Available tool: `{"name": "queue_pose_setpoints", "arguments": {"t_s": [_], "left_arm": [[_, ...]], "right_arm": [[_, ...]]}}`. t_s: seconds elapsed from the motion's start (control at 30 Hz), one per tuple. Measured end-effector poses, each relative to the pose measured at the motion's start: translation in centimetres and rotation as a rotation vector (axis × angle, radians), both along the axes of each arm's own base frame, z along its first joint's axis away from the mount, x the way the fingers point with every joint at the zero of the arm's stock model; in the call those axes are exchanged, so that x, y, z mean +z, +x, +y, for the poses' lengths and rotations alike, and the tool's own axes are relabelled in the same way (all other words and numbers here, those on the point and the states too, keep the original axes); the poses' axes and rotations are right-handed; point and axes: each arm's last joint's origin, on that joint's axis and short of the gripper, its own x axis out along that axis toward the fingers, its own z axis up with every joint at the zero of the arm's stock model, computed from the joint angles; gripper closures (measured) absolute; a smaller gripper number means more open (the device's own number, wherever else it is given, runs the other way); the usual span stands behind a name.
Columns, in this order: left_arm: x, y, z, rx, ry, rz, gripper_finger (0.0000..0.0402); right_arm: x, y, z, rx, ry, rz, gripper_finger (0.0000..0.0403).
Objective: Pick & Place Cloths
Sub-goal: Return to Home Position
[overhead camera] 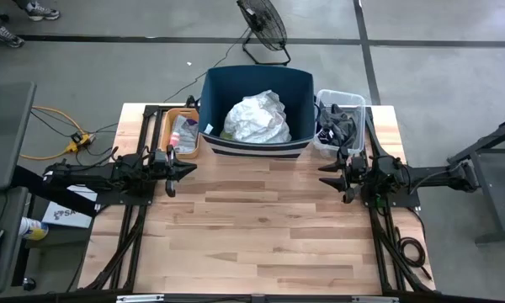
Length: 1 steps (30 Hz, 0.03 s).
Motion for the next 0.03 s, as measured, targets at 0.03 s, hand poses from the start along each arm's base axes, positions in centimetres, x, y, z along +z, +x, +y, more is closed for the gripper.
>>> {"name": "queue_pose_setpoints", "arguments": {"t_s": [0.03], "left_arm": [[0.00, 0.00, 0.00, 0.000, 0.000, 0.000, 0.0391]], "right_arm": [[0.00, 0.00, 0.00, 0.000, 0.000, 0.000, 0.0240]]}}
